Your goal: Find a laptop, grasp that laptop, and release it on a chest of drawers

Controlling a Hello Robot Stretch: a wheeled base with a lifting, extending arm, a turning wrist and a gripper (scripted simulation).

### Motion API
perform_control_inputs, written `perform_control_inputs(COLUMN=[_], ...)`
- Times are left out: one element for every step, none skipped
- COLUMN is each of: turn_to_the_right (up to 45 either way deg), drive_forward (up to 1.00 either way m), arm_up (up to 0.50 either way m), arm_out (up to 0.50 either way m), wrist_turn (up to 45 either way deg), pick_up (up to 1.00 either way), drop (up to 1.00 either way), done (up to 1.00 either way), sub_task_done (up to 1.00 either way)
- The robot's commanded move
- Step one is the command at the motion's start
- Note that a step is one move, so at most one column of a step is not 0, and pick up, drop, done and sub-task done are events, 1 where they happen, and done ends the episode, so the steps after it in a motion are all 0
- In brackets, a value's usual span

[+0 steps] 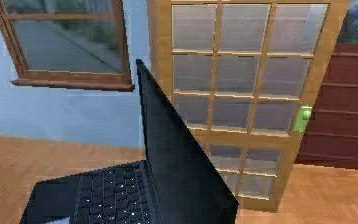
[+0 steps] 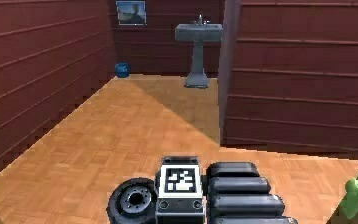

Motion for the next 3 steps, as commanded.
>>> perform_control_inputs(turn_to_the_right=[-45.0,-42.0,0.0], drive_forward=[0.00,0.00,0.65], arm_up=[0.00,0.00,0.00], arm_out=[0.00,0.00,0.00], wrist_turn=[0.0,0.0,0.0], pick_up=[0.00,0.00,0.00], drop=[0.00,0.00,0.00], done=[0.00,0.00,0.00], sub_task_done=[0.00,0.00,0.00])
